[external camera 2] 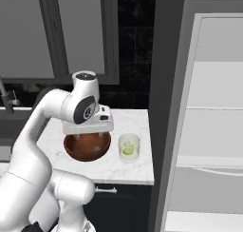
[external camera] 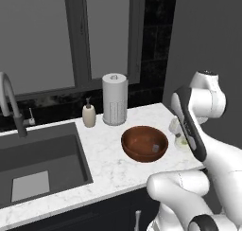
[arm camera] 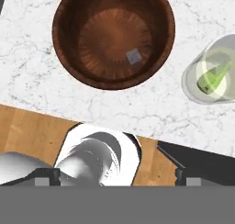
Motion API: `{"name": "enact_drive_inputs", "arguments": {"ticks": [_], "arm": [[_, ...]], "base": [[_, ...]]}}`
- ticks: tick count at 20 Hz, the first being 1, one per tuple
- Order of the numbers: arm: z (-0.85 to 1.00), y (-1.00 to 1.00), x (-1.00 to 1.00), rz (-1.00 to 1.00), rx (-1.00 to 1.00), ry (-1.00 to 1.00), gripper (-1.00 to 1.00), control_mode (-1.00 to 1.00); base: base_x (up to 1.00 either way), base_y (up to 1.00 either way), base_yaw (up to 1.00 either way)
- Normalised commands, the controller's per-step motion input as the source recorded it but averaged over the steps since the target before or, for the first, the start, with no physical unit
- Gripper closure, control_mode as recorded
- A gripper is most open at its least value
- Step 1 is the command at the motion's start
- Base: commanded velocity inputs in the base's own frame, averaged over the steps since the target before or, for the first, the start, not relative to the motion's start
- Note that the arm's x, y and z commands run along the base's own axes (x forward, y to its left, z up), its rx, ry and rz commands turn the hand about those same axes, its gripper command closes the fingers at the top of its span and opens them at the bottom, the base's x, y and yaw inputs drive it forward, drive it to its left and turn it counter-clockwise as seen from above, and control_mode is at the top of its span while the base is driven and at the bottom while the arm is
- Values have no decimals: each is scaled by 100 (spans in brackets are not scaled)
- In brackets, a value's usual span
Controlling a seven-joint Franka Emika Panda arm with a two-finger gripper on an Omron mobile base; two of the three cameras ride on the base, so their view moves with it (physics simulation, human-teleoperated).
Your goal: Grab a lemon wedge from the fridge and one ice cube from the ice bowl, and put them in the glass of lemonade.
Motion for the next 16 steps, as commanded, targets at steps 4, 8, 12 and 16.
{"name": "enact_drive_inputs", "arguments": {"ticks": [4, 8, 12, 16], "arm": [[14, 27, -100, 0, 0, -1, -100, -100], [42, 38, -79, 1, 0, -12, -100, -100], [71, 38, -6, -3, 0, -14, -100, -100], [58, 42, 0, -15, 0, -14, -100, -100]], "base": [[0, 0, 0], [0, 0, 0], [0, 0, 0], [0, 0, 0]]}}
